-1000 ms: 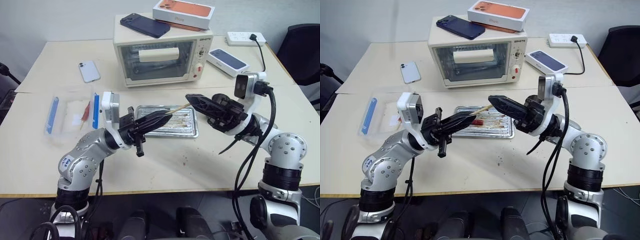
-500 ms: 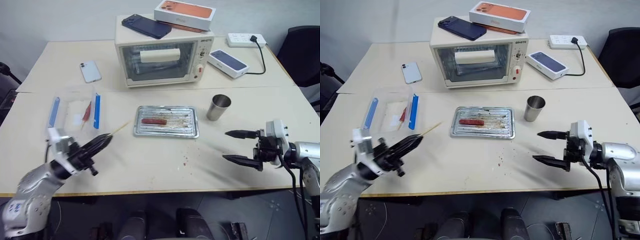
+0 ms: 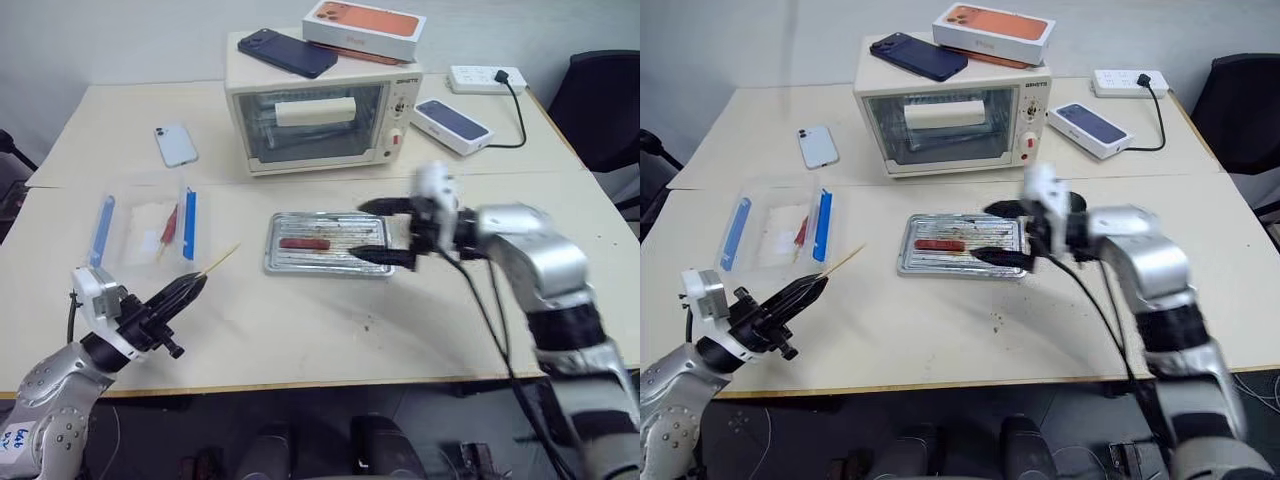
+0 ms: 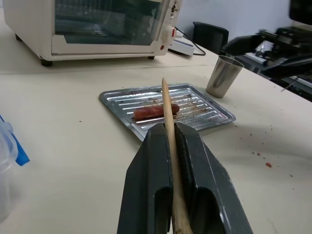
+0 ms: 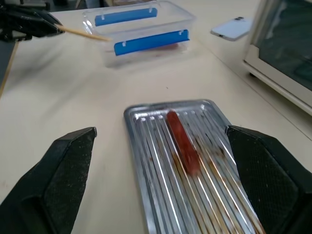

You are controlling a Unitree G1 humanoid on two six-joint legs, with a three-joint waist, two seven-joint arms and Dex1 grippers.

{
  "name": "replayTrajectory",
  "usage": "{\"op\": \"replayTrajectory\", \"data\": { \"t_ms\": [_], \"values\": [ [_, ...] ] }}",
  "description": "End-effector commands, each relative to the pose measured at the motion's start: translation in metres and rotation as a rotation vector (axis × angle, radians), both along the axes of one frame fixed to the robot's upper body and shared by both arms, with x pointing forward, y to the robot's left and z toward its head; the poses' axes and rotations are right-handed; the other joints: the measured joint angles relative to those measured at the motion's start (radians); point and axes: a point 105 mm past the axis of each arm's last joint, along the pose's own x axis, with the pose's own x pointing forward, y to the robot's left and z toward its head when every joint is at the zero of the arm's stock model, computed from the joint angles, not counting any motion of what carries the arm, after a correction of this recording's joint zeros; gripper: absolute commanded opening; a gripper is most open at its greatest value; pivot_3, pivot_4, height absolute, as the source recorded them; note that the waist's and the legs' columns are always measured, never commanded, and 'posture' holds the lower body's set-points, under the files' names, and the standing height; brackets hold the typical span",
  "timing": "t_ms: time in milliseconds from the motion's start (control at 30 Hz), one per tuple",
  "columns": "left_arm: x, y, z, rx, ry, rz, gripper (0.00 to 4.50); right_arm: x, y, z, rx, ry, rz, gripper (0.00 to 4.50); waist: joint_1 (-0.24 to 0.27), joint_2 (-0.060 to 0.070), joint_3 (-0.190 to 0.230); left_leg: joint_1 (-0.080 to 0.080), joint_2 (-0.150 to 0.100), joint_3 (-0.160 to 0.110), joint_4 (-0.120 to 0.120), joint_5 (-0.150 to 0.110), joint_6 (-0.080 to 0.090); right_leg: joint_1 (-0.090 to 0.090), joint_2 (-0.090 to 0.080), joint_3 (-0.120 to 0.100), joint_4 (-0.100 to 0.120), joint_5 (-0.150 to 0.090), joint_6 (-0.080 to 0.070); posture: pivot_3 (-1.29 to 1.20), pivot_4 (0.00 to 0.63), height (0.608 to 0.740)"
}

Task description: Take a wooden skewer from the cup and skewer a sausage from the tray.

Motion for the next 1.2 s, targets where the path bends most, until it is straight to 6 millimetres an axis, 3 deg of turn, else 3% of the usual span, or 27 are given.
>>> {"op": "replayTrajectory", "data": {
  "t_ms": [33, 167, 400, 667, 900, 1100, 1200],
  "values": [
    [0.001, -0.002, 0.009, 0.006, -0.048, 0.008, 0.00, 0.023, 0.021, -0.011, -0.088, 0.002, -0.090, 4.44, 0.004, 0.000, 0.000, -0.002, -0.001, 0.000, 0.000, 0.000, 0.000, -0.002, -0.001, 0.000, 0.001, 0.000, 0.000, 0.00, 0.150, 0.740],
    [-0.002, -0.001, 0.009, 0.004, -0.046, 0.021, 0.00, 0.038, 0.053, -0.020, -0.139, -0.022, -0.103, 4.44, -0.006, -0.001, 0.000, -0.004, -0.001, 0.001, 0.001, 0.000, 0.000, -0.006, -0.001, 0.001, 0.003, 0.000, 0.000, 0.00, 0.150, 0.740],
    [-0.005, -0.004, 0.009, 0.001, -0.043, 0.024, 0.00, 0.048, 0.074, -0.036, -0.202, -0.040, -0.080, 4.44, -0.016, -0.001, -0.001, -0.004, -0.001, 0.002, 0.001, 0.000, 0.000, -0.007, 0.000, 0.001, 0.004, 0.000, 0.000, 0.00, 0.150, 0.740],
    [-0.006, -0.006, 0.010, -0.002, -0.045, 0.022, 0.00, 0.054, 0.073, -0.051, -0.235, -0.020, -0.080, 2.43, -0.018, -0.001, -0.001, -0.004, -0.001, 0.002, 0.001, 0.000, 0.000, -0.008, 0.000, 0.001, 0.005, 0.000, 0.000, 0.00, 0.150, 0.740],
    [-0.006, -0.009, 0.012, 0.001, -0.046, 0.012, 0.00, 0.061, 0.071, -0.059, -0.241, -0.019, -0.109, 2.43, -0.024, -0.001, -0.001, -0.004, -0.001, 0.002, 0.001, 0.001, -0.001, -0.008, 0.000, 0.001, 0.006, 0.000, 0.000, 0.00, 0.150, 0.740],
    [-0.005, -0.009, 0.012, 0.005, -0.045, 0.009, 0.00, 0.062, 0.067, -0.062, -0.248, -0.014, -0.108, 1.16, -0.027, -0.001, -0.001, -0.004, -0.001, 0.002, 0.001, 0.001, -0.001, -0.008, 0.000, 0.001, 0.007, 0.000, -0.001, 0.00, 0.150, 0.740],
    [-0.005, -0.009, 0.012, 0.006, -0.045, 0.006, 0.00, 0.062, 0.066, -0.062, -0.243, -0.012, -0.106, 1.16, -0.030, -0.001, -0.001, -0.004, -0.001, 0.002, 0.001, 0.001, -0.001, -0.008, 0.000, 0.001, 0.008, 0.000, -0.001, 0.00, 0.150, 0.740]
  ]
}}
